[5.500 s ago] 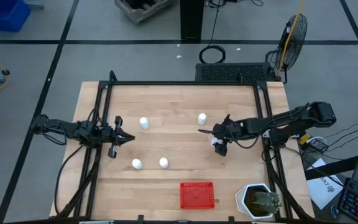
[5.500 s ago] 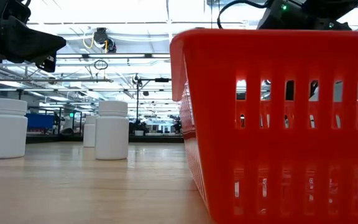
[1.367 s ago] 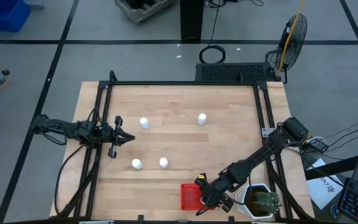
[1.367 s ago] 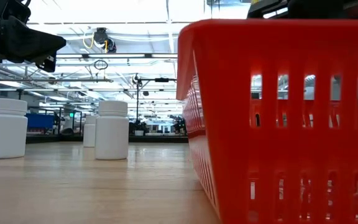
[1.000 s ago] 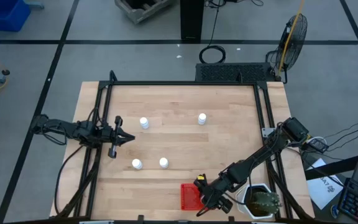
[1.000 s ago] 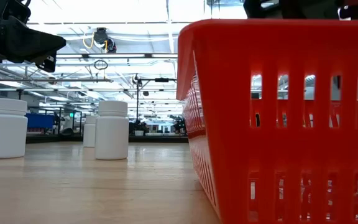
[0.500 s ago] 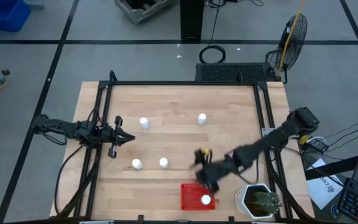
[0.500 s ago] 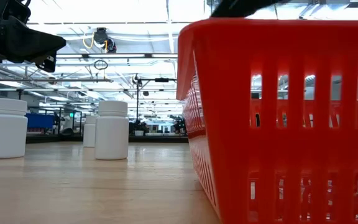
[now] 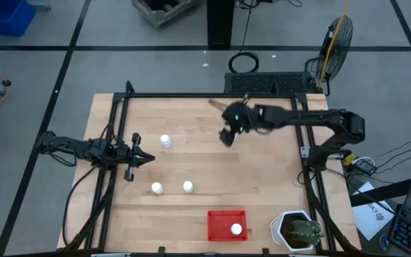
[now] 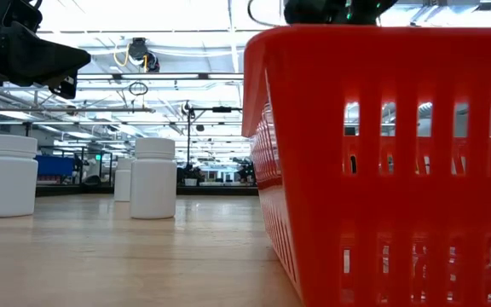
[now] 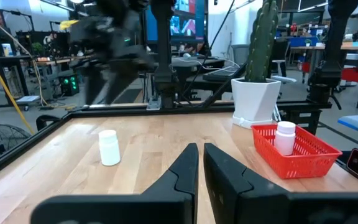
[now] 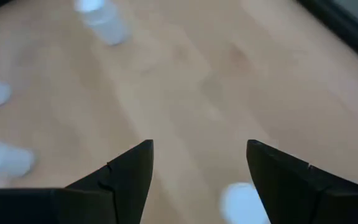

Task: Pick and place pill bottles into a basket
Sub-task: Put the white pill bottle into the red basket

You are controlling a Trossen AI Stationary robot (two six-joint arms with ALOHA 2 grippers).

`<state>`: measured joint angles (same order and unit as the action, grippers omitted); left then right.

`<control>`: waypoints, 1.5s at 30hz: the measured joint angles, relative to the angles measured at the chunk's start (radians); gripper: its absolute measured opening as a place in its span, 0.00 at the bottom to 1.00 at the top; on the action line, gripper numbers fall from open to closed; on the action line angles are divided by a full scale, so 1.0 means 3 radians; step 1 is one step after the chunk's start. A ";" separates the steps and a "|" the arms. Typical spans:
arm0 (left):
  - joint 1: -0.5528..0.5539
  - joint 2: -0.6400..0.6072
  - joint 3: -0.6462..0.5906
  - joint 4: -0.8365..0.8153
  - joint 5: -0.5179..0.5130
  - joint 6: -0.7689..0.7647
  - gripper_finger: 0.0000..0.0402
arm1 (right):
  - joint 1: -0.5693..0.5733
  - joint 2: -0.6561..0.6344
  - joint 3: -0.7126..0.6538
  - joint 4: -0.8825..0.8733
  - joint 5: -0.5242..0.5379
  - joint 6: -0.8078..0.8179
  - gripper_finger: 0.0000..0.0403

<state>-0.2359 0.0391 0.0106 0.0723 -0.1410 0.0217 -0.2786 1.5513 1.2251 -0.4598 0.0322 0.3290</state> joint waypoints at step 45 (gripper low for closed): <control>-0.0001 0.0000 0.0000 -0.0001 0.0000 -0.0001 0.08 | -0.0136 0.0454 -0.0398 -0.0184 -0.0112 -0.0024 0.64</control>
<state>-0.2362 0.0391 0.0105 0.0719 -0.1410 0.0216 -0.3195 1.6875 1.1058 -0.5149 -0.0014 0.3218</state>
